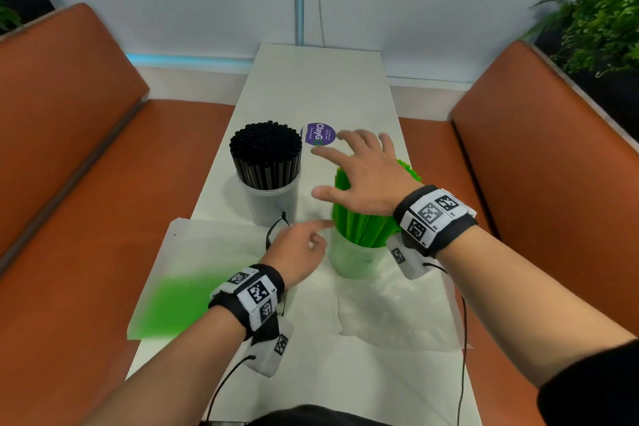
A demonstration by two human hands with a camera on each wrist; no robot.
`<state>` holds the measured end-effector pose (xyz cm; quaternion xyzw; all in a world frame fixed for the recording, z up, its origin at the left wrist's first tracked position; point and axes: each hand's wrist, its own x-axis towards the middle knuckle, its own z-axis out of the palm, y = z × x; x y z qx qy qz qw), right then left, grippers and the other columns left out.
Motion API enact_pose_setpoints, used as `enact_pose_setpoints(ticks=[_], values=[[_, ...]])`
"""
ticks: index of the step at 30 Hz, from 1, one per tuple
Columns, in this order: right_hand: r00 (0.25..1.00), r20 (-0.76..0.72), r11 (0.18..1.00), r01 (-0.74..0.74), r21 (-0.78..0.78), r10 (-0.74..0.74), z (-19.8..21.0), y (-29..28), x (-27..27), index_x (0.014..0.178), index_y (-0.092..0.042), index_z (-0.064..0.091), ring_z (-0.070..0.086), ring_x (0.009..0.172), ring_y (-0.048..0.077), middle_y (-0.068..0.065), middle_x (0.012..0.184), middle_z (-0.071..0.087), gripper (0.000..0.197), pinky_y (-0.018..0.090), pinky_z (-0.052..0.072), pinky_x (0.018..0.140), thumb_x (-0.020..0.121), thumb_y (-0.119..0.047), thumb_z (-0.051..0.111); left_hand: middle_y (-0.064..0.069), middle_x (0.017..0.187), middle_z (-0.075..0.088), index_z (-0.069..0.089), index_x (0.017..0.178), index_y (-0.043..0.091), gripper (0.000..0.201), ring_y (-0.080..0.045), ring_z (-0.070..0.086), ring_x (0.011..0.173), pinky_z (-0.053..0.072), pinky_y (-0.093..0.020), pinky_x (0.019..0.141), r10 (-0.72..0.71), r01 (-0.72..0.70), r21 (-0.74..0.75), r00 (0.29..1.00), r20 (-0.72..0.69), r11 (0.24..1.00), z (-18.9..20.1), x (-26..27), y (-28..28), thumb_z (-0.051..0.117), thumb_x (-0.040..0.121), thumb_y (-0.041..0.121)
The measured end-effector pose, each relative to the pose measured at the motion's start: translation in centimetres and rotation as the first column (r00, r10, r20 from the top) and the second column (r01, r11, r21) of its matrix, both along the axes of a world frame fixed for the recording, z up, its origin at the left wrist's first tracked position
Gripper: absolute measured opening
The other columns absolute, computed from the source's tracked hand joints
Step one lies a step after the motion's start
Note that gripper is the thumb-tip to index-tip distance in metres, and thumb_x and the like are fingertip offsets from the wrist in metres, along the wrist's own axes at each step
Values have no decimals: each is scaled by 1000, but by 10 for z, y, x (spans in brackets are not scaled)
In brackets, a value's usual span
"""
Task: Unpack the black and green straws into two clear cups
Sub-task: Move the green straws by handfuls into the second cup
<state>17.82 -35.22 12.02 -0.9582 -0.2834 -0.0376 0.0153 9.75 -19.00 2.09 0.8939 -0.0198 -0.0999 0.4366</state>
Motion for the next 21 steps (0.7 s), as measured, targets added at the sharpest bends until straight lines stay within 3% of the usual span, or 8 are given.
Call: enact_pose_setpoints(ticks=[2,5,8,10,13,16,19,21], values=[[997,54,972,-69,223,58,11,10,-6,142,-41,39,29,137,29,6,147,37,65,52,20,114,85,-73,37,7,91,68,64,122,36,41,-9,64,76,49,-15,64,134,-135,14,988,77,991,1,4,15,49,91,15],[989,84,779,-148,610,123,17,34,-16,123,-20,61,51,117,21,4,127,52,37,38,43,101,89,-34,59,1,96,58,61,123,30,36,-15,54,84,42,-23,74,326,-351,98,923,204,931,-2,9,39,60,88,22],[989,43,623,-124,772,144,7,62,-34,105,-13,68,60,92,12,0,103,63,20,30,53,83,86,-14,59,-1,111,51,44,136,34,62,-22,54,100,48,-32,83,398,-408,148,913,90,901,-13,4,53,72,82,39],[988,-58,594,-38,803,141,-10,76,-44,95,-14,69,61,81,10,-2,89,67,16,27,54,76,85,-10,57,-2,108,58,34,145,33,76,-25,56,102,52,-37,87,358,-346,185,933,-35,920,-23,-4,57,75,80,36],[931,-353,685,197,701,94,-51,85,-53,89,-14,70,63,73,11,-3,79,69,15,23,54,71,85,-10,57,-1,74,64,39,145,28,68,-21,59,85,50,-28,70,358,-350,101,930,-82,931,-36,-15,66,65,84,15],[766,-643,790,383,479,18,-100,86,-61,90,-7,70,69,79,24,8,84,71,13,33,57,77,87,-5,57,4,66,57,45,141,30,62,-10,57,67,40,-17,57,392,-392,14,920,-22,920,-34,-21,75,64,85,10],[758,-653,882,304,359,5,-137,92,-68,80,-13,66,60,74,20,5,78,65,12,17,40,63,85,-5,59,3,73,53,45,139,34,63,-12,53,62,37,-14,55,364,-364,-40,931,-12,930,-25,-25,78,65,85,11],[774,-634,942,207,265,9,-152,103,-72,69,-14,50,51,70,22,1,69,53,18,19,30,53,82,-3,55,0,80,55,44,140,36,63,-13,53,62,38,-12,56,319,-319,-76,948,-19,945,-19,-29,75,65,85,12]])
